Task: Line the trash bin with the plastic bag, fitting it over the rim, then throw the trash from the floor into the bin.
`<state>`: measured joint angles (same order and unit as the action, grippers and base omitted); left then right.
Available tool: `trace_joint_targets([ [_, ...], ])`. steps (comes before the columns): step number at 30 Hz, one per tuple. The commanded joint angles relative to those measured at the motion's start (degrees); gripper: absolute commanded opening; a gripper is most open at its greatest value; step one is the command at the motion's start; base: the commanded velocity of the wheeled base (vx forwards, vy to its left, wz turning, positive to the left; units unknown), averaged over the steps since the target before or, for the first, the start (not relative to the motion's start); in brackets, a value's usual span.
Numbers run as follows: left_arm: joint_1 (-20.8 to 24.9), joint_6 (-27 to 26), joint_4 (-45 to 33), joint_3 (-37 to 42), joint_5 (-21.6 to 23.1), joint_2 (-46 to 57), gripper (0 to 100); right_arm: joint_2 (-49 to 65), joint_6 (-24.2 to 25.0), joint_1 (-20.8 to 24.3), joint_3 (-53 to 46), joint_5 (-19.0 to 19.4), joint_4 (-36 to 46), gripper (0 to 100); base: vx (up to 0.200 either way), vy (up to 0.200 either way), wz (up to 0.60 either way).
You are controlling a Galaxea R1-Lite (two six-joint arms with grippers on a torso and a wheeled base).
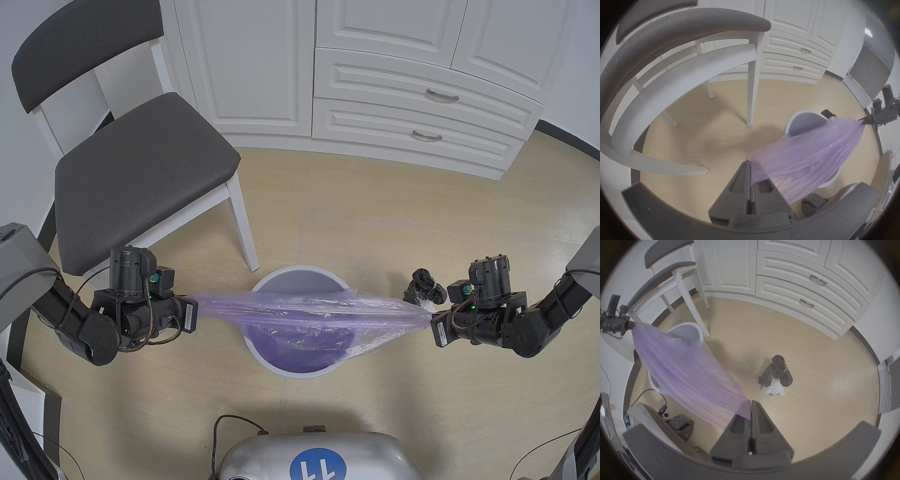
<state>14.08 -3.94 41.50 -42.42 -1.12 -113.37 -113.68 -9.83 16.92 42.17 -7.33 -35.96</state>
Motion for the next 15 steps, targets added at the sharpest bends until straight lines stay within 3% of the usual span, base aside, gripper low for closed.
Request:
trace_joint_targets([
  [1, -1.2, -0.9, 0.3, 1.6, 1.1, 0.3, 0, -0.8, -1.8, -1.3, -2.5, 0.0, -1.8, 0, 0.0, 0.0, 0.0],
  [15, 0.9, -0.5, 0.6, 1.3, 1.5, -3.4, 0, -7.6, -1.8, -0.4, -2.3, -0.1, -7.1, 0, 0.0, 0.0, 0.0],
])
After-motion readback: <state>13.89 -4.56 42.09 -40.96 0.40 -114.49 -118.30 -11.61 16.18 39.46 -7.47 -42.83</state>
